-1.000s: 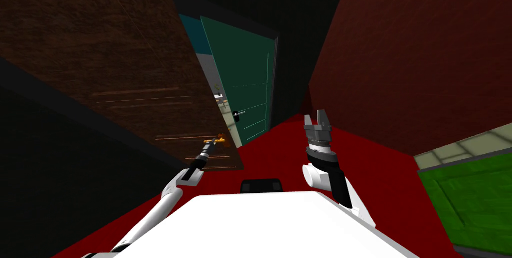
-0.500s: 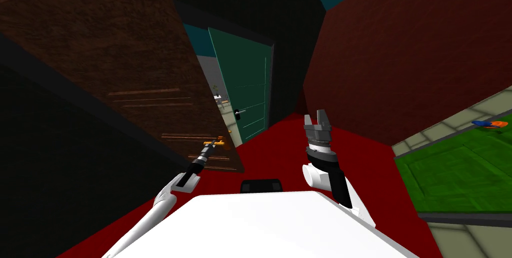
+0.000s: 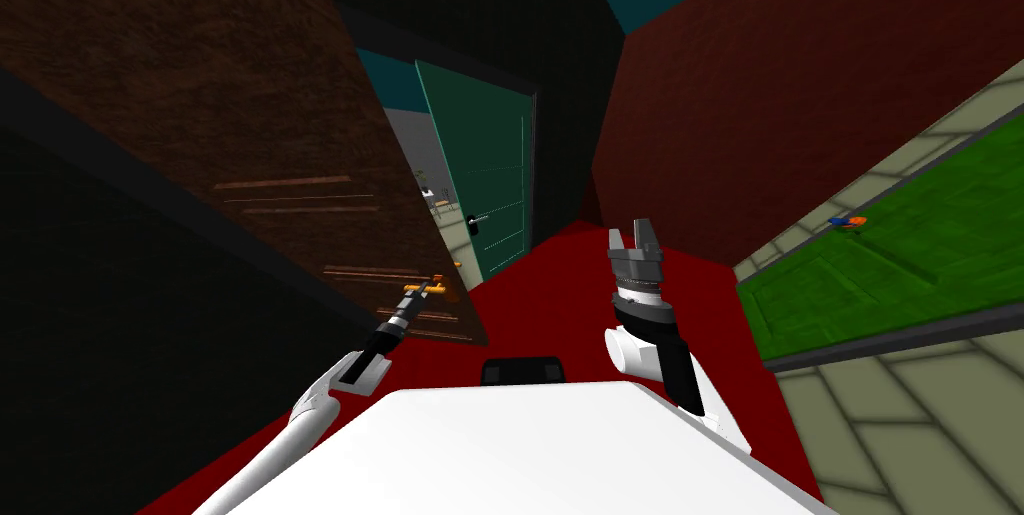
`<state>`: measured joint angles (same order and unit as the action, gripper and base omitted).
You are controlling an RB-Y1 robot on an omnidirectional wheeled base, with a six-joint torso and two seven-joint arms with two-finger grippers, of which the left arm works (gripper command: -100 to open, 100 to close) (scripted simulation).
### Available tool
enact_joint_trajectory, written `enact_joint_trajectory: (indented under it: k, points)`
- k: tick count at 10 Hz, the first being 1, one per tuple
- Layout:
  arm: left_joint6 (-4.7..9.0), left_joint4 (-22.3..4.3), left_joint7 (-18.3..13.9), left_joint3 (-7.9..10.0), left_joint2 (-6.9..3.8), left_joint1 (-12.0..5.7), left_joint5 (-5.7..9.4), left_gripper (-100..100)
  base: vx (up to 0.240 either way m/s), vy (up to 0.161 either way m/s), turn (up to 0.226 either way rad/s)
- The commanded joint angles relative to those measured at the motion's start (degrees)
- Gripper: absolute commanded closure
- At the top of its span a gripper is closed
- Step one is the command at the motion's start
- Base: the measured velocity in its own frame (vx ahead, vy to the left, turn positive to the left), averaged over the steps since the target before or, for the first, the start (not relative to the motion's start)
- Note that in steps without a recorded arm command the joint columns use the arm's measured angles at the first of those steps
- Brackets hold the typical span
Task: Pull the door open
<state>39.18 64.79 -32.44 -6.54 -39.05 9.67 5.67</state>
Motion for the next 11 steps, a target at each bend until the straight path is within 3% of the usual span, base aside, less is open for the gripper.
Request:
enact_joint_trajectory:
  k: [1,3,4,5,11]
  points:
    - [1.63,0.29,-0.81,-0.76,-0.81,1.00,-0.14,100,-0.206,0.112,-0.132]
    - [3.23,0.21,-1.61,-1.24,-1.78,1.73,-0.19,100,-0.183,0.076,-0.118]
    - [2.60,-0.21,-1.33,-0.93,-1.62,1.29,-0.14,100,-0.085,0.036,-0.020]
    - [3.86,-0.70,-1.85,-1.31,-2.16,1.69,-0.26,100,-0.172,0.053,-0.137]
    - [7.97,-2.05,-3.47,-2.33,-3.96,2.61,-0.55,100,-0.188,0.098,-0.152]
